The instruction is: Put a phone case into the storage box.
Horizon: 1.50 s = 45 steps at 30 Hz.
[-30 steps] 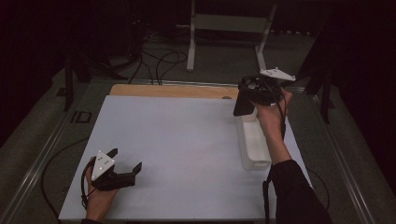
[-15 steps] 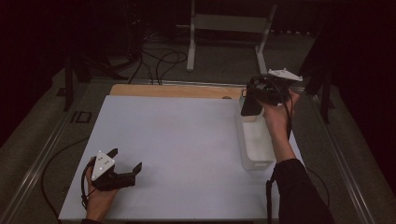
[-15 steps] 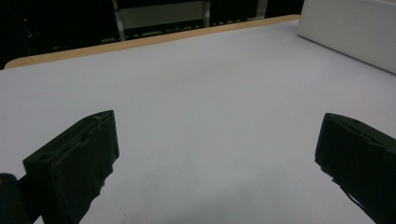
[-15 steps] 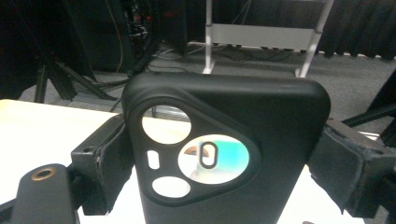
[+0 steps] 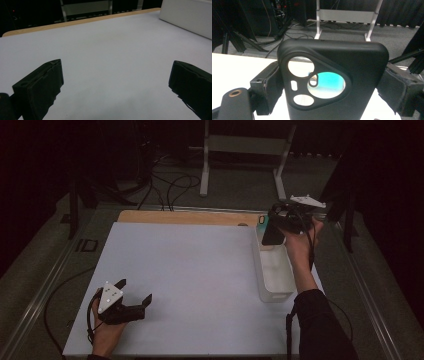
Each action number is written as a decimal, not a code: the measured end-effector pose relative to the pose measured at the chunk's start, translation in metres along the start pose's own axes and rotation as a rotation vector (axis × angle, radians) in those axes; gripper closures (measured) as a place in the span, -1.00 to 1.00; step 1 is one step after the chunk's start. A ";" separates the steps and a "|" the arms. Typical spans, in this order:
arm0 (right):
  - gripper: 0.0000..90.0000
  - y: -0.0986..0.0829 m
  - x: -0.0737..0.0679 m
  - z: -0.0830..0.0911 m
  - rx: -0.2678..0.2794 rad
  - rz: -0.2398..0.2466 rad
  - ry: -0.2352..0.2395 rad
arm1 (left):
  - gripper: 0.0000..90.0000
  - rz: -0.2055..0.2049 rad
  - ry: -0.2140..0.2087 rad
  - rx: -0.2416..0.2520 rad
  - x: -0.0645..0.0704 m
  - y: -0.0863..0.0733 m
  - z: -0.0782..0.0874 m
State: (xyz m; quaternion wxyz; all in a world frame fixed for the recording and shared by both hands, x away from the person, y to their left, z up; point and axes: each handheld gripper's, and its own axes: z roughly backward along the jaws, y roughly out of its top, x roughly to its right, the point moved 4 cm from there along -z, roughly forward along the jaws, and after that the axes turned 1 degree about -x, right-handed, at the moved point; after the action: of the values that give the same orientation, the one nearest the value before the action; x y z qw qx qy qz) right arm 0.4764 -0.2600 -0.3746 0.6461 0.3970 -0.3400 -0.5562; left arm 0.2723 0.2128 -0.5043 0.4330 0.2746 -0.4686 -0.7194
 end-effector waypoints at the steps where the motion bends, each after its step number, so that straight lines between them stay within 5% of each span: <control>1: -0.69 -0.001 0.001 -0.001 -0.003 -0.001 -0.003 | -0.99 0.000 0.000 0.000 0.000 0.000 0.000; 45: -0.69 -0.021 -0.006 -0.024 -0.056 -0.005 -0.004 | -0.99 0.001 -0.002 0.001 0.001 0.000 0.000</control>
State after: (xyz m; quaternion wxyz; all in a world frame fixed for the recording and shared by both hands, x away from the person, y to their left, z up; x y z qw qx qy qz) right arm 0.4875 -0.2524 -0.4041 0.6552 0.3784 -0.3245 -0.5677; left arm 0.2721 0.2120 -0.5045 0.4326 0.2739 -0.4697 -0.7192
